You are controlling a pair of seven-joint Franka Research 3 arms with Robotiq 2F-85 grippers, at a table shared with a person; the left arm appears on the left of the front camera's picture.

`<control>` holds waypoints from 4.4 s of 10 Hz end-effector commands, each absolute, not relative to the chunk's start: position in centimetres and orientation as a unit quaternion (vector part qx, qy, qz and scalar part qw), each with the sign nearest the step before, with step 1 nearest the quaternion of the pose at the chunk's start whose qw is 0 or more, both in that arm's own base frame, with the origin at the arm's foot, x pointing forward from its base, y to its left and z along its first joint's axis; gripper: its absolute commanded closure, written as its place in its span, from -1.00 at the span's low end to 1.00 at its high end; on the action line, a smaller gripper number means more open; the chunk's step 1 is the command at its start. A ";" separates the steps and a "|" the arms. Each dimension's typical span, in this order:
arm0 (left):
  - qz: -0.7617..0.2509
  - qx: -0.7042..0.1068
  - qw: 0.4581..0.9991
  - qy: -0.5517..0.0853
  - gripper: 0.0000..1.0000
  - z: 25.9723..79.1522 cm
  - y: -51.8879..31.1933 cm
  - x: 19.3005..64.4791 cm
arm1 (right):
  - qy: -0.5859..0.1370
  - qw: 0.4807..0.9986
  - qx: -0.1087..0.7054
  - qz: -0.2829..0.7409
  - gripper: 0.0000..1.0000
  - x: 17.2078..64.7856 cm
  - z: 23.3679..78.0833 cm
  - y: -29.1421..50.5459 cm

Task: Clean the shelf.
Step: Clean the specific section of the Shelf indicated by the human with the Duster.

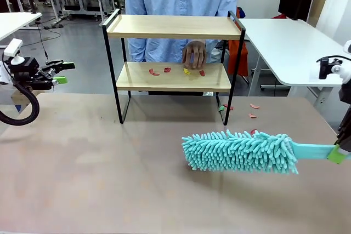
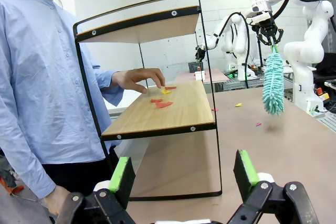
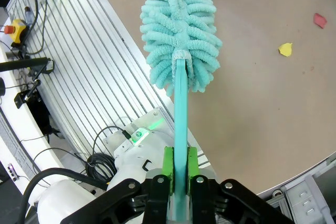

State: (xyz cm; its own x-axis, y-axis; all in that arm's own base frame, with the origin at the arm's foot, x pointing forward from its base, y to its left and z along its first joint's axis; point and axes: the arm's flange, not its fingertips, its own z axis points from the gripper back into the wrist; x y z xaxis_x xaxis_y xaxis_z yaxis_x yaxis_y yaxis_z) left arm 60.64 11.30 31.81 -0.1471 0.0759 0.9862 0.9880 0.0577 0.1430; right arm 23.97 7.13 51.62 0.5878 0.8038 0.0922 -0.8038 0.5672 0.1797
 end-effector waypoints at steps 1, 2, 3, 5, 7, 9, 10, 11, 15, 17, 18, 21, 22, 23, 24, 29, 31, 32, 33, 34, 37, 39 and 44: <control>-0.504 -0.465 0.451 -0.571 -1.00 32.1 11.3 60.5 | -0.027 0.896 0.132 0.423 0.74 24.6 52.5 8.7; -0.504 -0.465 0.451 -0.571 -1.00 32.1 11.3 60.5 | -0.044 0.903 0.142 0.404 0.74 24.9 53.3 10.6; -0.504 -0.465 0.451 -0.571 -1.00 32.1 11.3 60.5 | -0.059 0.909 0.144 0.386 0.74 25.0 54.0 12.9; -0.504 -0.465 0.451 -0.571 -1.00 32.1 11.3 60.5 | -0.111 0.930 0.166 0.308 0.74 25.4 55.1 18.7; -0.504 -0.465 0.451 -0.571 -1.00 32.1 11.3 60.5 | -0.141 0.939 0.205 0.237 0.74 25.9 55.8 23.4; -0.504 -0.465 0.451 -0.571 -1.00 32.1 11.3 60.5 | -0.176 0.942 0.217 0.187 0.74 26.8 55.5 28.4; -0.504 -0.465 0.451 -0.571 -1.00 32.1 11.3 60.5 | -0.203 0.944 0.204 0.160 0.74 27.6 55.2 30.2; -0.504 -0.465 0.451 -0.571 -1.00 32.1 11.3 60.5 | -0.204 0.944 0.213 0.149 0.74 28.3 54.9 31.7; -0.504 -0.465 0.451 -0.571 -1.00 32.1 11.3 60.5 | -0.190 0.942 0.219 0.170 0.74 27.0 55.1 30.1; -0.504 -0.465 0.451 -0.571 -1.00 32.1 11.3 60.5 | -0.187 0.941 0.223 0.171 0.74 27.6 54.7 30.9; -0.504 -0.465 0.451 -0.571 -1.00 32.1 11.3 60.5 | -0.199 0.949 0.198 0.146 0.74 28.2 54.8 32.9; -0.504 -0.465 0.451 -0.571 -1.00 32.1 11.3 60.5 | -0.263 0.957 0.116 0.040 0.74 32.8 54.7 43.4; -0.504 -0.465 0.451 -0.571 -1.00 32.1 11.3 60.5 | -0.272 0.955 0.114 0.029 0.74 34.0 54.5 45.6; -0.504 -0.465 0.451 -0.571 -1.00 32.1 11.3 60.5 | -0.271 0.954 0.121 0.026 0.74 35.0 54.2 47.4; -0.504 -0.465 0.451 -0.571 -1.00 32.1 11.3 60.5 | -0.267 0.956 0.120 0.020 0.74 36.1 53.7 49.1; -0.504 -0.465 0.451 -0.571 -1.00 32.1 11.3 60.5 | -0.238 0.963 0.125 0.018 0.74 39.7 51.1 54.6; -0.504 -0.465 0.451 -0.571 -1.00 32.1 11.3 60.5 | -0.219 0.969 0.117 0.009 0.74 40.2 49.5 54.3; -0.504 -0.465 0.451 -0.571 -1.00 32.1 11.3 60.5 | -0.210 0.971 0.114 0.008 0.74 40.4 48.6 54.1; -0.504 -0.465 0.451 -0.571 -1.00 32.1 11.3 60.5 | -0.203 0.972 0.114 0.005 0.74 40.3 48.1 54.1; -0.504 -0.465 0.451 -0.571 -1.00 32.1 11.3 60.5 | -0.222 0.967 0.121 0.023 0.74 39.9 48.4 54.1; -0.504 -0.465 0.451 -0.571 -1.00 32.1 11.3 60.5 | -0.213 0.971 0.109 0.022 0.74 39.7 47.7 53.4; -0.504 -0.465 0.451 -0.571 -1.00 32.1 11.3 60.5 | -0.213 0.971 0.107 0.019 0.74 39.7 47.5 53.8; -0.504 -0.465 0.451 -0.571 -1.00 32.1 11.3 60.5 | -0.170 0.980 0.102 -0.012 0.74 39.2 49.5 41.3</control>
State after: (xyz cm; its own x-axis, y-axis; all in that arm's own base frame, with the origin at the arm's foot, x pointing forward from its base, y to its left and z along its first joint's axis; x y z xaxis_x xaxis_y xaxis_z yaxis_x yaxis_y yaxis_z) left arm 60.64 11.30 31.78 -0.1466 0.0760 0.9863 0.9881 0.0578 0.1424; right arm 40.48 44.61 49.47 0.9341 -0.0703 0.3500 -0.0012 0.9798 0.2002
